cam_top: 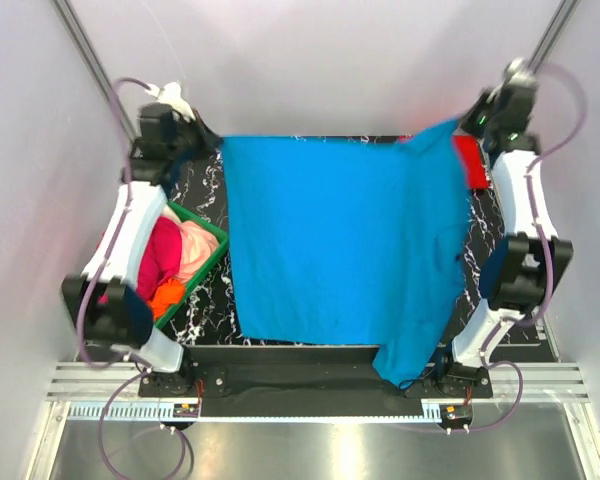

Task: Fold and stack the t-shirts
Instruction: Flatten the tshirt out, then fold the tshirt

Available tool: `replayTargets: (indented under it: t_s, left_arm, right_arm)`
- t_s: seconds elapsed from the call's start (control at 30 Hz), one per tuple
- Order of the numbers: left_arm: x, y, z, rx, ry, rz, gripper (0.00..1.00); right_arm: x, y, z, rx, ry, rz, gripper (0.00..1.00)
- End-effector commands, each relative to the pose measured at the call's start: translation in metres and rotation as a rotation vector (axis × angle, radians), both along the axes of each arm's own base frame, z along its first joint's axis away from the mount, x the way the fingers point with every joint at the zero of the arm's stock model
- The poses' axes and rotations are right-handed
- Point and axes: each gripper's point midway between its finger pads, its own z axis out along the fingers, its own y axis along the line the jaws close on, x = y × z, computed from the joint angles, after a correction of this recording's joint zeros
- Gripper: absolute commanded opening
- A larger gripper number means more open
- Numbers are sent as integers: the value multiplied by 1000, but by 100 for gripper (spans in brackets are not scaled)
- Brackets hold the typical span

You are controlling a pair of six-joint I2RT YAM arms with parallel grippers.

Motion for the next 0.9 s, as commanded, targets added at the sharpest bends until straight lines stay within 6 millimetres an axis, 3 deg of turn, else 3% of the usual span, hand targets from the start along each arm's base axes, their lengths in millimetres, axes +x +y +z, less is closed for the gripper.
replayTargets:
  t_s: [0.0,0.03,0.07,0.1,0.13,0.17,0.2,0.3,0.33,0.43,0.47,0.63,0.87]
  left_arm:
    - [45,18,-67,73,50,54,0]
    - [57,19,-79,81,54,49,0]
    - [73,23,-118,96,121,43,0]
    - [77,24,-107,90,98,40,0]
    - [96,28,-132,92,139,25,0]
    - [105,30,-143,90,157,20,0]
    - [113,31,-152,86,166,12,0]
    - [138,30,-187,61,213,-19,0]
    - [144,27,-182,47,195,-34,0]
    - [152,23,-190,35,200,-49,0]
    - [154,36,-193,32,204,-31,0]
    - [151,41,-198,2,231,-31,0]
    - [133,58,-199,-37,308,-29,0]
  right_arm:
    - [25,29,-5,94,-201,144,0]
    - [32,31,-22,113,-195,153,0]
    - [44,33,-59,158,-168,167,0]
    - [50,34,-75,178,-154,164,0]
    - [56,37,-90,202,-135,184,0]
    - [63,39,-96,221,-131,193,0]
    - [72,39,-121,240,-92,198,0]
    - [82,40,-137,259,-69,205,0]
    - [84,38,-139,259,-66,195,0]
    - [83,34,-138,255,-59,164,0]
    - [81,33,-140,259,-50,153,0]
    - [68,29,-146,282,24,97,0]
    - [10,24,-126,300,58,-13,0]
